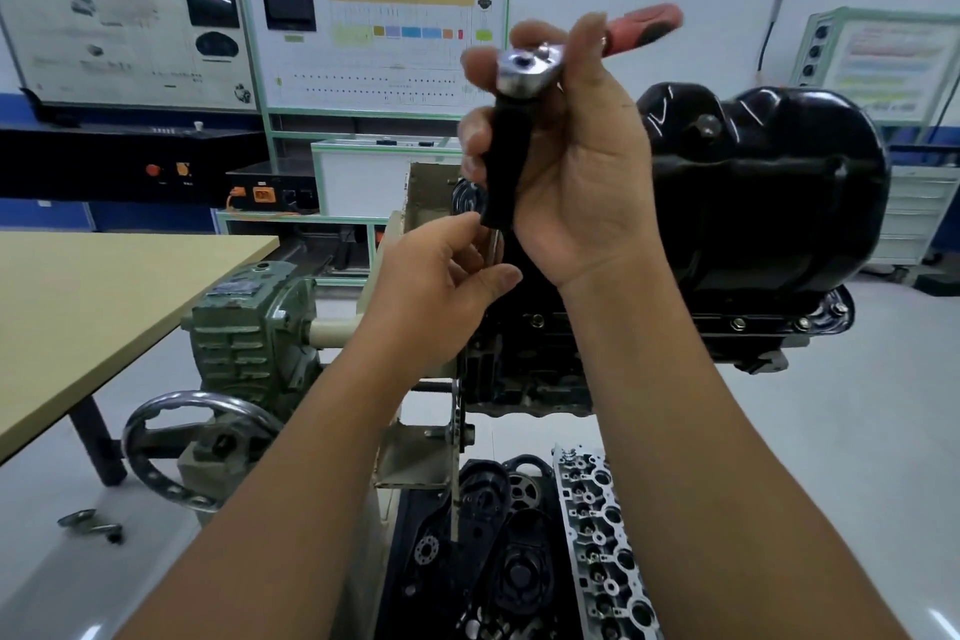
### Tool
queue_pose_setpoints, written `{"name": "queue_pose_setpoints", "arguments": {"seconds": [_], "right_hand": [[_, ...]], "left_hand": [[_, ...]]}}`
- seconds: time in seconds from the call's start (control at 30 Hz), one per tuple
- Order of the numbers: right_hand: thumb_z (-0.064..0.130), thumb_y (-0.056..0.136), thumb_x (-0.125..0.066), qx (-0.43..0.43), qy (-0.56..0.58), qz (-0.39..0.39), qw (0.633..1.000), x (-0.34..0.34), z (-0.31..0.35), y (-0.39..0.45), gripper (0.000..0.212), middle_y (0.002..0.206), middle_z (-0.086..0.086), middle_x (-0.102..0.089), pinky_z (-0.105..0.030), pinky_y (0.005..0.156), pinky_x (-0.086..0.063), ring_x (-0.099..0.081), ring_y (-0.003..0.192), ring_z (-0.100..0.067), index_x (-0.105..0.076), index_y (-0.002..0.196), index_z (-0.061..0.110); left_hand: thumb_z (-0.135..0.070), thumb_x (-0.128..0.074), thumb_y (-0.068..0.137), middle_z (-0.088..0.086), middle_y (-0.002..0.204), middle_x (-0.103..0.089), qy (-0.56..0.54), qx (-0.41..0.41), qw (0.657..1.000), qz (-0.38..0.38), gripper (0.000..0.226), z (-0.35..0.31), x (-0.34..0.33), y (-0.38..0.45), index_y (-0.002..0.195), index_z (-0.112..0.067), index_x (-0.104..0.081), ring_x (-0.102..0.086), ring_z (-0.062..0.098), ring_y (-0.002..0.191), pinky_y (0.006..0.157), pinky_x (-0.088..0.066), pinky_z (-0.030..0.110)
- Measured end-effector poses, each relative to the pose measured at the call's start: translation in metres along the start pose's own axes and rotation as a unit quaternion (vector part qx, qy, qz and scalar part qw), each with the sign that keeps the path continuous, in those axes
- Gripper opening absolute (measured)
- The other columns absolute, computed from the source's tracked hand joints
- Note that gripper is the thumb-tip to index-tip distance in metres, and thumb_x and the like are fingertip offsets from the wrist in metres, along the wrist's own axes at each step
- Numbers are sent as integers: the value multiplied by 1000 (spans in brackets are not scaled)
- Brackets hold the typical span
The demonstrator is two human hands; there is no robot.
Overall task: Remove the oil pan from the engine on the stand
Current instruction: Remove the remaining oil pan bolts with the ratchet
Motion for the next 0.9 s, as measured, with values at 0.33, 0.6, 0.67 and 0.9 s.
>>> {"name": "queue_pose_setpoints", "arguments": {"seconds": [0.33, 0.6, 0.67, 0.9], "right_hand": [[-1, 93, -69, 284, -321, -56, 902, -22, 37, -16, 19, 107, -27, -68, -49, 61, -60, -73, 79, -40, -56, 104, 8], [19, 107, -51, 73, -65, -21, 995, 2, 9, 0, 10, 104, -17, -72, -36, 60, -50, -66, 70, -31, -60, 104, 13], [9, 100, -64, 193, -232, -42, 952, -1, 32, -6, 4, 99, -15, -73, -46, 59, -59, -72, 74, -33, -65, 102, 12], [26, 110, -45, 45, -99, -2, 994, 5, 11, 1, 21, 112, -11, -73, -37, 63, -55, -69, 78, -27, -54, 124, 14]], "left_hand": [[-10, -72, 91, -2, 86, -72, 14, -14, 1000, -3, 5, -3, 4, -2, 94, -13, -74, -68, 21, 77, 74, -59, 46], [-23, -77, 90, -6, 69, -57, 64, -24, 997, -32, 29, 1, 3, -1, 74, -29, -54, -55, 17, 65, 63, -52, 45], [-28, -77, 90, -10, 69, -57, 67, -13, 997, -38, 30, 2, 3, 0, 72, -34, -54, -57, 13, 66, 63, -53, 43], [-36, -62, 91, -8, 73, -61, 17, -12, 998, 51, 9, 5, -5, 1, 85, -30, -57, -60, 18, 66, 66, -56, 49]]}}
Point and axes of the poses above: each hand's wrist, its own y-axis towards the middle knuckle, its own x-axis out of the back of the hand, z = x × y, the point moved 10 cm from there along y, towards the middle knuckle
